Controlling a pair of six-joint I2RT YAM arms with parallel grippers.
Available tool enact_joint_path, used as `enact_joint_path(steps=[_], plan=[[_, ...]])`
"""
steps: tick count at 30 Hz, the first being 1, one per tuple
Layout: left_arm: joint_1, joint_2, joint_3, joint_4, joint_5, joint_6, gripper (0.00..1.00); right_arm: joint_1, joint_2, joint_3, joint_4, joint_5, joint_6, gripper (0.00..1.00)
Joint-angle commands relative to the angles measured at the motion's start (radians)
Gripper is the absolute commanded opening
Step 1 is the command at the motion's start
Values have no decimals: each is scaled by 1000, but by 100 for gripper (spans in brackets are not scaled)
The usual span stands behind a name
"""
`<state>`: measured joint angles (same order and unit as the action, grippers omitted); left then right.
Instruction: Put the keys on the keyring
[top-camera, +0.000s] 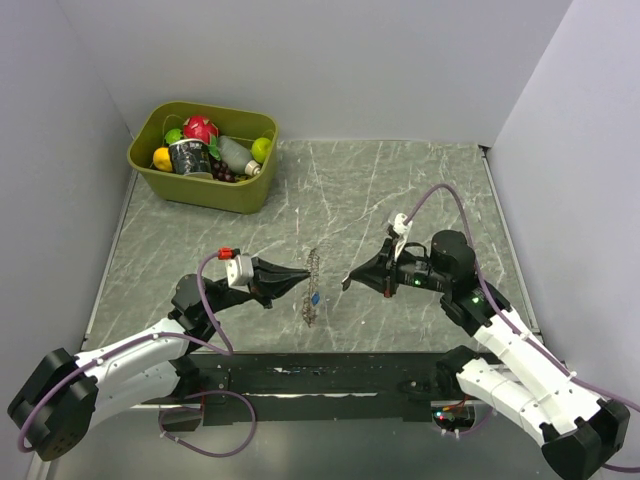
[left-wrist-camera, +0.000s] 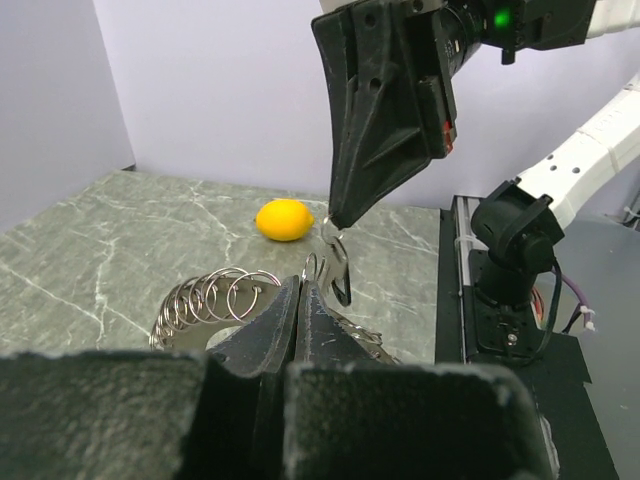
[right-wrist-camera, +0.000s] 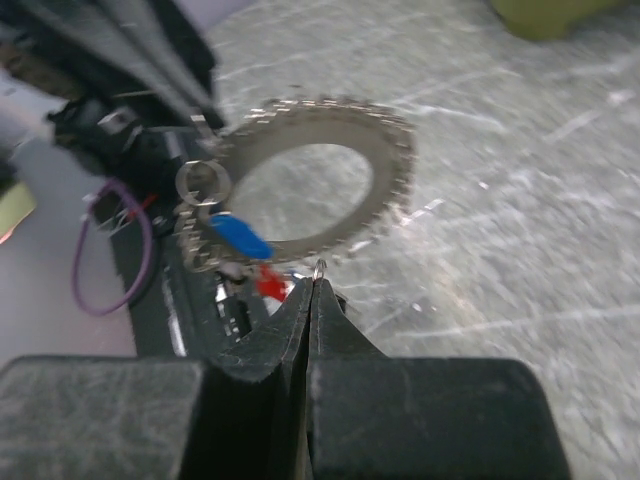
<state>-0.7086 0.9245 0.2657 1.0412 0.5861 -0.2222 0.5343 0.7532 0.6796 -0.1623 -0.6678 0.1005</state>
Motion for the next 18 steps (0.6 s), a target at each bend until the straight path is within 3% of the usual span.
enact_joint_path(steps=[1, 10, 18], plan=[[-6, -9, 41, 75, 50, 12, 1, 7, -2, 23, 72, -168, -64, 0], [-11, 16, 40, 111, 119, 1, 1, 7, 11, 51, 116, -335, -81, 0], [-26, 45, 66, 92, 158, 10, 1, 7, 23, 31, 185, -377, -38, 0]])
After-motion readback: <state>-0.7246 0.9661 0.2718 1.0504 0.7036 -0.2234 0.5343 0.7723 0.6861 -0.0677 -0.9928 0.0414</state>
